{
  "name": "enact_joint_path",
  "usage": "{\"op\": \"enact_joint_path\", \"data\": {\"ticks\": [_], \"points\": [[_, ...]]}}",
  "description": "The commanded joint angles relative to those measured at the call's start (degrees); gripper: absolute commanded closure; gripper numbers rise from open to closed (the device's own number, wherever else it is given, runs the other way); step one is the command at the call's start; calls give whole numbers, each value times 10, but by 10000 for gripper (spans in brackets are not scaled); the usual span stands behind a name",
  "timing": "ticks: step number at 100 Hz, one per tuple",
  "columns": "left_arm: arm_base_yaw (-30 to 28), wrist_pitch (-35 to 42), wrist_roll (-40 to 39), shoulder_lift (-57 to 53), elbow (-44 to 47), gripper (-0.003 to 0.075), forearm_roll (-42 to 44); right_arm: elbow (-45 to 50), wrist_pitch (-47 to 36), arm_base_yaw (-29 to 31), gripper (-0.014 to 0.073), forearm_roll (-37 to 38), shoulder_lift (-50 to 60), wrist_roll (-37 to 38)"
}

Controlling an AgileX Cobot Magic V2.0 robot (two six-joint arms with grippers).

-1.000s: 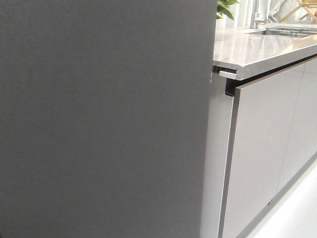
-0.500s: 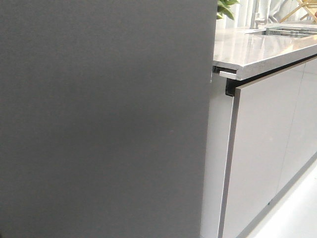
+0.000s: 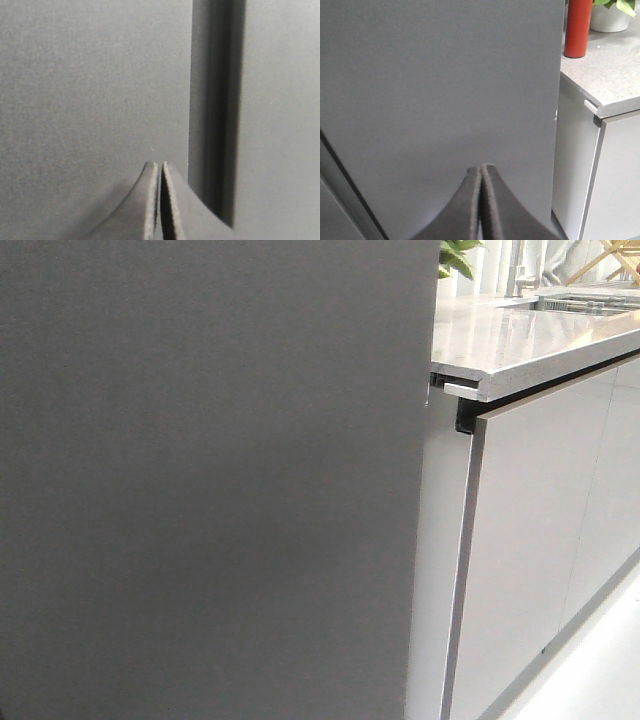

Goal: Close fridge door

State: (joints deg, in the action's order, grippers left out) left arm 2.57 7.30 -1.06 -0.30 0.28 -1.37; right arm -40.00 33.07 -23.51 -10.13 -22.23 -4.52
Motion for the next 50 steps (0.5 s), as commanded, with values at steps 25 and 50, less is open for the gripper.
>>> {"op": "enact_joint_path", "data": {"ticks": [25, 50], "points": [[5, 42, -3, -12, 20, 740, -4, -12, -39, 3, 638, -1, -3, 2], [5, 42, -3, -12, 20, 740, -4, 7, -58, 36, 638, 32, 15, 2]]}}
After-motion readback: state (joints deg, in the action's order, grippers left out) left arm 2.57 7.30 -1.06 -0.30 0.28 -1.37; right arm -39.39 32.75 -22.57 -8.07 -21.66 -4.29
